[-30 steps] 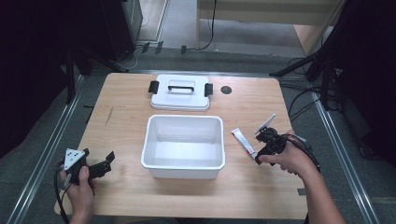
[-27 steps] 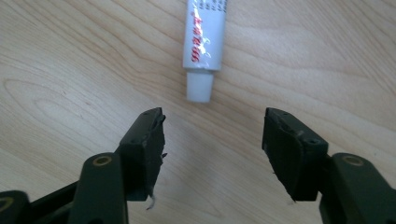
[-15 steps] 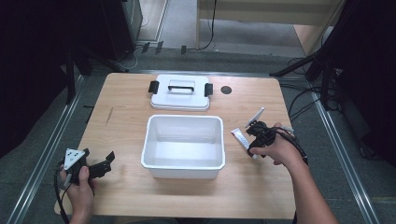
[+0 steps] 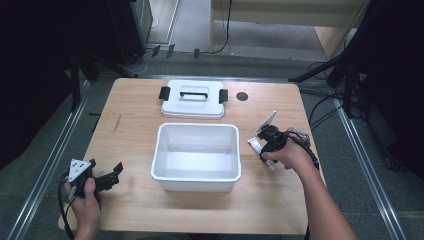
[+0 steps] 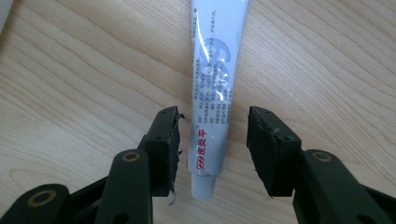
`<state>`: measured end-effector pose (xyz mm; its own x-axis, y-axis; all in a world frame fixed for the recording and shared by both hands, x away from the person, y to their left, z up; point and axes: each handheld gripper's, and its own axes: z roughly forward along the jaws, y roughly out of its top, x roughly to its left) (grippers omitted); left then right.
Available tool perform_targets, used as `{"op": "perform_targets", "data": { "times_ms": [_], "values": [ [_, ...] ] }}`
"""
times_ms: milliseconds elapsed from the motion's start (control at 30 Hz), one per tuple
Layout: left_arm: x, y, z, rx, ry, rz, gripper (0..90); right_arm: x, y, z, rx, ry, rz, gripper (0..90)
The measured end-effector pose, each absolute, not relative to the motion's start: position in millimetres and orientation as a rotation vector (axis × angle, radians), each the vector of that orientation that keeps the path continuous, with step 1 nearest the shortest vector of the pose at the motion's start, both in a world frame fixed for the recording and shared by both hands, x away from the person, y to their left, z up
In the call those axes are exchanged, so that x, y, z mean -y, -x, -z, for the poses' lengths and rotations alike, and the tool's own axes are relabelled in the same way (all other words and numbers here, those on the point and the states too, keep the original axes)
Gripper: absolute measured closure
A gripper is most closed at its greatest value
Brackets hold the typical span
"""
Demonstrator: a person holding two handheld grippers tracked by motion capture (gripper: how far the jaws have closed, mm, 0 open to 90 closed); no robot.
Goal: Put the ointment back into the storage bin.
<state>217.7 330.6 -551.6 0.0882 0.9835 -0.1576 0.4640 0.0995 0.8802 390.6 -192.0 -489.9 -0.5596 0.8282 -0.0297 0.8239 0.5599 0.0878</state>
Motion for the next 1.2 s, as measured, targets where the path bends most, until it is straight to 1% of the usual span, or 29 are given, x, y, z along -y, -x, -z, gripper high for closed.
{"op": "perform_targets", "data": {
  "times_ms": [333, 367, 467, 1000, 1200],
  "values": [
    [-330.7, -217.8, 551.5, -1.508, -1.494, -0.752, 0.0, 183.0, -397.8, 496.5, -2.723, -1.459, -0.047, 63.6],
    [-330.7, -217.8, 551.6, -1.509, -1.493, -0.753, 0.0, 181.8, -398.7, 497.9, -2.728, -1.447, -0.029, 66.1],
    [-330.7, -217.8, 551.5, -1.510, -1.494, -0.751, 0.0, 180.6, -399.0, 499.5, -2.722, -1.449, -0.018, 69.5],
    [-330.4, -217.6, 551.5, -1.510, -1.496, -0.757, 0.0, 177.2, -399.9, 503.6, -2.735, -1.425, -0.003, 71.5],
    [-330.4, -217.6, 551.4, -1.509, -1.502, -0.759, 0.0, 181.8, -401.2, 494.1, -2.729, -1.429, -0.061, 71.6]
  ]
}}
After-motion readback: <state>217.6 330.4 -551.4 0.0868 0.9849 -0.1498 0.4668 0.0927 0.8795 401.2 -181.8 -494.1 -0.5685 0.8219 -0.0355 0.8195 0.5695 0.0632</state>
